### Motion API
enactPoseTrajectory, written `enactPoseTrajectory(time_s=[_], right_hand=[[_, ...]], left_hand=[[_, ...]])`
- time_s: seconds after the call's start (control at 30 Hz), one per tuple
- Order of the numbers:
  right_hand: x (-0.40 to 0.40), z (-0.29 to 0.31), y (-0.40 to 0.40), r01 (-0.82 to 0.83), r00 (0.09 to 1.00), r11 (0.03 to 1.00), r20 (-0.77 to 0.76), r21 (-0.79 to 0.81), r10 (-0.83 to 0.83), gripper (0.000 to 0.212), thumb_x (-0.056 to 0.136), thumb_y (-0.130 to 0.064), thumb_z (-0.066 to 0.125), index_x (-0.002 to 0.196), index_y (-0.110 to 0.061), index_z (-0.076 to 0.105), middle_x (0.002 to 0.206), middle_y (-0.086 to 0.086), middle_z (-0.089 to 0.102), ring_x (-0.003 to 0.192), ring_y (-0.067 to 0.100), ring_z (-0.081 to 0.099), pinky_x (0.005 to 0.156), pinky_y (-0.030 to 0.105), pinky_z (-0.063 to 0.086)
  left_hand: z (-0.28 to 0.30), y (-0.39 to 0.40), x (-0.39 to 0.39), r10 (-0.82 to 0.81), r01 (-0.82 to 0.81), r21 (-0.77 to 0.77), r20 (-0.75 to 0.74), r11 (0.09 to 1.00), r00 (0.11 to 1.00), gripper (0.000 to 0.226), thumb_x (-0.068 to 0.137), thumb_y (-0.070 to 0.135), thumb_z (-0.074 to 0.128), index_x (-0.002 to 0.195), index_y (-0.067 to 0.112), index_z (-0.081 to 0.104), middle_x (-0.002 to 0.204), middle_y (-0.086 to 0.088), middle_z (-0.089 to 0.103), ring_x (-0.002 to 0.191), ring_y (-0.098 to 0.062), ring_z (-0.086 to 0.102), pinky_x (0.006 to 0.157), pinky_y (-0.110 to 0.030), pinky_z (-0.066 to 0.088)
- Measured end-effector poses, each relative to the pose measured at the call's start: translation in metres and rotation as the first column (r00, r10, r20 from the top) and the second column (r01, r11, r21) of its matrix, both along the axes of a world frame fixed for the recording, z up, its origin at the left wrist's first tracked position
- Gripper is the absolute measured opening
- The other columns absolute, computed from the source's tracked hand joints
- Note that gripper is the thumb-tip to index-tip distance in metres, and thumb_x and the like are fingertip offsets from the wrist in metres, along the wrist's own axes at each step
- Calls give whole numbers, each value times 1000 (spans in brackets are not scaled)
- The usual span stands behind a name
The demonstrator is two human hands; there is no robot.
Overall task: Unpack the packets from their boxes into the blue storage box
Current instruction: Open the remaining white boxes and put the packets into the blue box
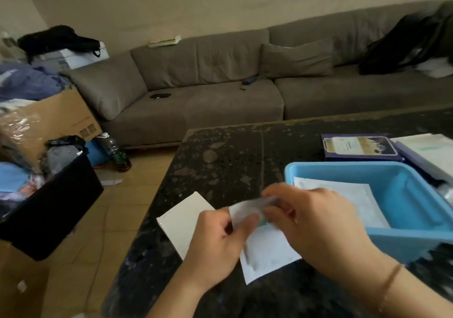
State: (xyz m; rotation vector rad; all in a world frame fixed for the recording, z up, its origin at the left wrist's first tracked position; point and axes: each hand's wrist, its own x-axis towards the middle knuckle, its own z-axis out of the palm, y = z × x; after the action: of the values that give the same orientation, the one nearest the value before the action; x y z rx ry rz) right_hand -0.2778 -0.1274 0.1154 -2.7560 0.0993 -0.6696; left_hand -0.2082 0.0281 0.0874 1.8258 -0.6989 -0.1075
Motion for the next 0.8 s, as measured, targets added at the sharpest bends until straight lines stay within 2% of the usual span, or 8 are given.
enactPoseTrajectory(time_s=[0.1,0.2,0.27,0.33,0.4,0.53,0.7,0.8], right_hand=[[-7,-8,-15,44,898,936,398,349,-190,48,81,-40,62,127,-29,55,84,-16,60,66,9,60,52,12,49],[-14,-25,-23,-27,945,612,221,790,-242,60,72,-50,65,129,-38,48,100,-16,59,86,8,63,63,20,56],[-13,-30,-26,-39,991,382,84,923,-102,59,73,-48,68,128,-34,51,107,-10,68,91,10,70,64,27,59],[-13,-30,-34,-30,997,255,48,966,-64,44,82,-31,69,124,-28,56,103,-4,75,90,15,73,72,36,61],[-16,-28,-47,-9,996,252,30,968,-81,40,84,-22,69,123,-26,57,98,1,77,89,19,74,79,44,59],[-24,-16,-83,55,987,347,1,936,-160,58,77,-27,70,131,-29,49,92,4,77,85,23,75,80,50,58],[-26,-6,-134,152,976,411,-71,899,-206,55,86,-17,67,135,-34,47,94,3,77,81,21,75,74,47,61],[-24,-8,-158,242,966,432,-173,869,-194,59,87,-16,68,139,-33,44,91,6,77,76,23,74,68,40,60]], left_hand=[[9,-12,6,106,-243,-317,-392,917,914,18,78,37,67,85,22,75,87,5,77,81,-11,73,71,-32,57],[18,-25,5,-39,-349,-481,-628,804,777,21,85,27,64,100,18,74,99,-6,77,88,-21,74,73,-41,56],[24,-38,-3,-96,-341,-500,-660,796,746,28,84,28,63,109,18,71,103,-7,76,91,-22,74,68,-38,58],[26,-48,-8,-130,-317,-509,-664,800,737,32,86,29,61,114,17,69,105,-8,75,93,-23,74,63,-34,60],[25,-55,-7,-127,-279,-473,-661,836,739,28,88,30,60,109,17,72,103,-8,76,92,-22,74,61,-31,59],[23,-62,9,-106,-95,-303,-584,948,805,27,76,32,67,89,12,79,100,-6,77,92,-20,74,68,-31,54],[31,-80,24,-128,41,-164,-565,986,815,35,64,31,74,93,11,75,90,-8,77,68,-16,72,61,-27,51],[28,-87,36,-20,-9,-66,-421,998,907,21,80,20,75,100,15,73,83,-5,77,72,-16,72,70,-29,55]])
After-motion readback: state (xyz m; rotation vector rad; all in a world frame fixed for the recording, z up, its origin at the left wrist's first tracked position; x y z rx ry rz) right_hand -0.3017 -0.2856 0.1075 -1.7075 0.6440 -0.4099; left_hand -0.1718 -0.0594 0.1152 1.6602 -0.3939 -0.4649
